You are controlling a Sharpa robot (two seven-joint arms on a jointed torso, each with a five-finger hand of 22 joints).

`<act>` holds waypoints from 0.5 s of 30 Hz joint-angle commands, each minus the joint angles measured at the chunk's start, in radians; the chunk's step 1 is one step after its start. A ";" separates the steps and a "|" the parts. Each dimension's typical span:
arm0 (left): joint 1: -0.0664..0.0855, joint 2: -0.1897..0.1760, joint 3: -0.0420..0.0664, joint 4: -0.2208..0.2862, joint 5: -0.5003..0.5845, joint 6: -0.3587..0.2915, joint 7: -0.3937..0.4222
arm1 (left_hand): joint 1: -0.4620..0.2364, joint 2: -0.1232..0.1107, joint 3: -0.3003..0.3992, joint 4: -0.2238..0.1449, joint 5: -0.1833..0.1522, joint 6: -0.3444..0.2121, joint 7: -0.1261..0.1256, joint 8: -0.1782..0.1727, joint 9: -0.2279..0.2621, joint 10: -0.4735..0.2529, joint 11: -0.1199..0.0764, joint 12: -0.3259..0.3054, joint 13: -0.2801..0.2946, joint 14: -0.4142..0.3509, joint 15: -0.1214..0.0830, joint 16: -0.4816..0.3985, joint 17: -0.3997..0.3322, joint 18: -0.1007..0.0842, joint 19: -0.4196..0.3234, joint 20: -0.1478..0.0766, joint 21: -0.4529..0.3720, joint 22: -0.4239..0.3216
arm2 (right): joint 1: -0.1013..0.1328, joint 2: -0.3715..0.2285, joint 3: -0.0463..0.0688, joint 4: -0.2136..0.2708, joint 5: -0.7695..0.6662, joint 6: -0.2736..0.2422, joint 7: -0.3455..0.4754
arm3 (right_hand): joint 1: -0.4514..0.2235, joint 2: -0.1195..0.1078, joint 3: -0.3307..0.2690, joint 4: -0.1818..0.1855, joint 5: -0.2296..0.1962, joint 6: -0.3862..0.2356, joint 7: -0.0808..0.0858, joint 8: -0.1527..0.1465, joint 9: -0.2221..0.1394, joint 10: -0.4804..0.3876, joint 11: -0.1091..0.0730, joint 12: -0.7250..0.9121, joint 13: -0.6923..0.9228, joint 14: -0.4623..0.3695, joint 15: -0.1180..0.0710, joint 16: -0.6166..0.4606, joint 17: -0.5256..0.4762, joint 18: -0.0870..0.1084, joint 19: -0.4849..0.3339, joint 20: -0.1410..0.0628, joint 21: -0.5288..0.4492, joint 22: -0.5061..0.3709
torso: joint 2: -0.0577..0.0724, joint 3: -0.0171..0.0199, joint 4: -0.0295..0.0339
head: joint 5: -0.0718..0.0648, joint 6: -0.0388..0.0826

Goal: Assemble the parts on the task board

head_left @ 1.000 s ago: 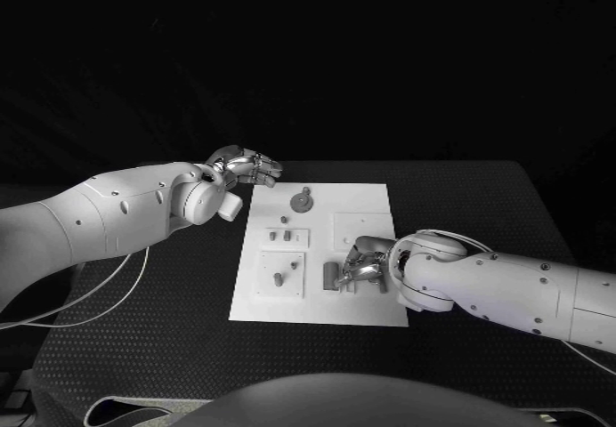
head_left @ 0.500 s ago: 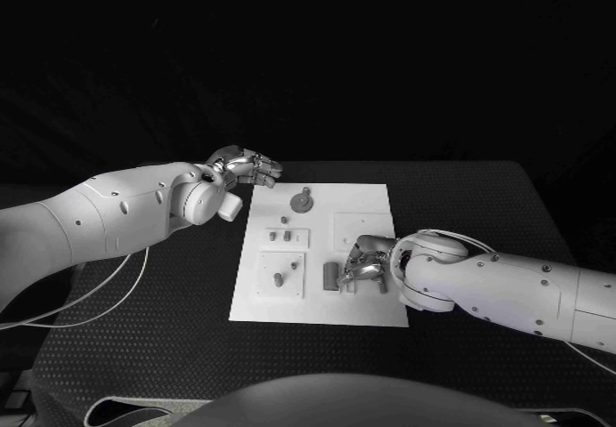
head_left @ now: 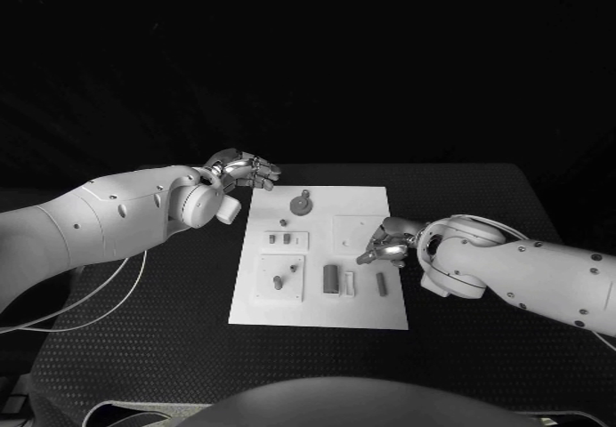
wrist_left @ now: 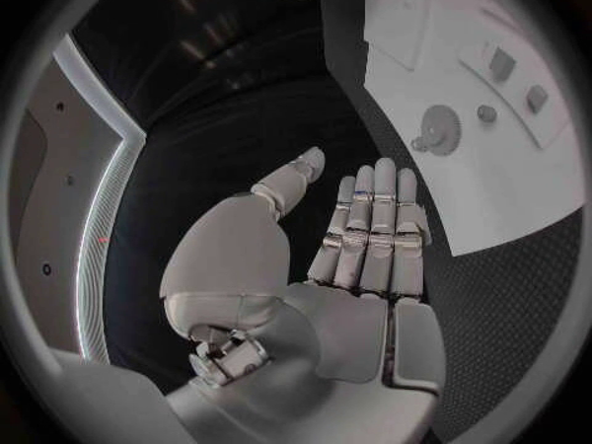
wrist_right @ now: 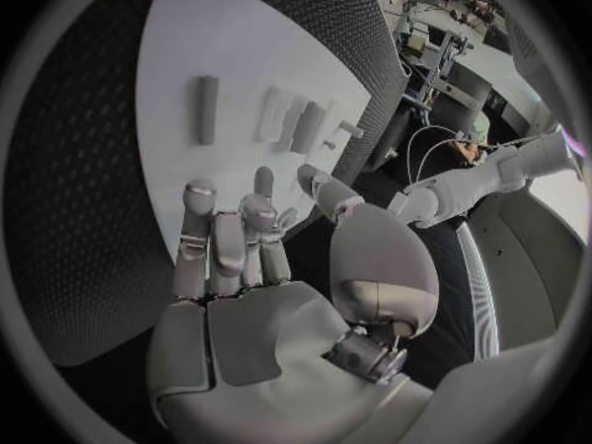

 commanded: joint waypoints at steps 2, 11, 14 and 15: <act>0.001 0.000 0.001 0.003 0.005 0.012 0.007 | -0.013 0.000 0.001 0.007 0.003 -0.005 0.001 0.004 -0.001 -0.002 0.003 -0.001 -0.002 0.005 0.004 -0.004 0.001 -0.007 -0.003 0.004 -0.006 -0.001 | 0.012 -0.025 0.000 0.004 -0.059 0.087 -0.044 | 0.007 0.028 -0.006 -0.023 0.003 -0.011 0.003 -0.005 0.003 0.011 0.003 0.011 0.009 0.009 0.003 -0.004 0.008 0.016 0.005 -0.001 -0.001 0.017 | 0.000 0.0006 -0.0002 | -0.002 0.001; 0.001 -0.002 0.000 0.003 0.005 0.012 0.006 | -0.014 -0.001 0.001 0.008 0.003 -0.005 0.001 0.004 -0.001 -0.001 0.003 -0.001 -0.002 0.005 0.004 -0.005 0.002 -0.007 -0.004 0.004 -0.006 -0.001 | 0.012 -0.032 -0.008 -0.021 -0.059 0.135 -0.079 | -0.001 0.039 -0.012 -0.036 0.004 0.003 -0.001 0.004 0.007 0.020 0.000 0.017 0.016 0.012 0.004 -0.003 0.014 0.016 0.001 0.001 -0.001 0.018 | 0.000 0.0007 -0.0001 | -0.006 0.000; 0.001 -0.001 0.000 0.004 0.005 0.014 0.006 | -0.014 -0.001 0.001 0.008 0.003 -0.005 0.001 0.004 -0.001 -0.001 0.002 -0.001 -0.002 0.005 0.004 -0.005 0.002 -0.007 -0.004 0.004 -0.006 -0.001 | 0.005 -0.029 -0.014 -0.025 -0.059 0.144 -0.088 | -0.007 0.042 -0.014 -0.036 0.004 0.009 -0.003 0.008 0.009 0.024 -0.002 0.021 0.020 0.013 0.004 -0.003 0.017 0.016 -0.001 0.002 0.000 0.019 | 0.000 0.0007 0.0005 | -0.007 -0.001; 0.001 -0.001 0.000 0.004 0.005 0.013 0.006 | -0.015 -0.001 0.001 0.008 0.003 -0.005 0.001 0.004 -0.001 -0.001 0.002 -0.001 -0.002 0.005 0.004 -0.005 0.002 -0.007 -0.004 0.004 -0.006 -0.001 | 0.002 -0.028 -0.015 -0.026 -0.059 0.148 -0.089 | -0.011 0.042 -0.015 -0.036 0.004 0.011 -0.004 0.009 0.009 0.025 -0.003 0.021 0.021 0.013 0.004 -0.003 0.017 0.016 -0.001 0.003 0.000 0.019 | 0.000 0.0008 0.0007 | -0.007 -0.002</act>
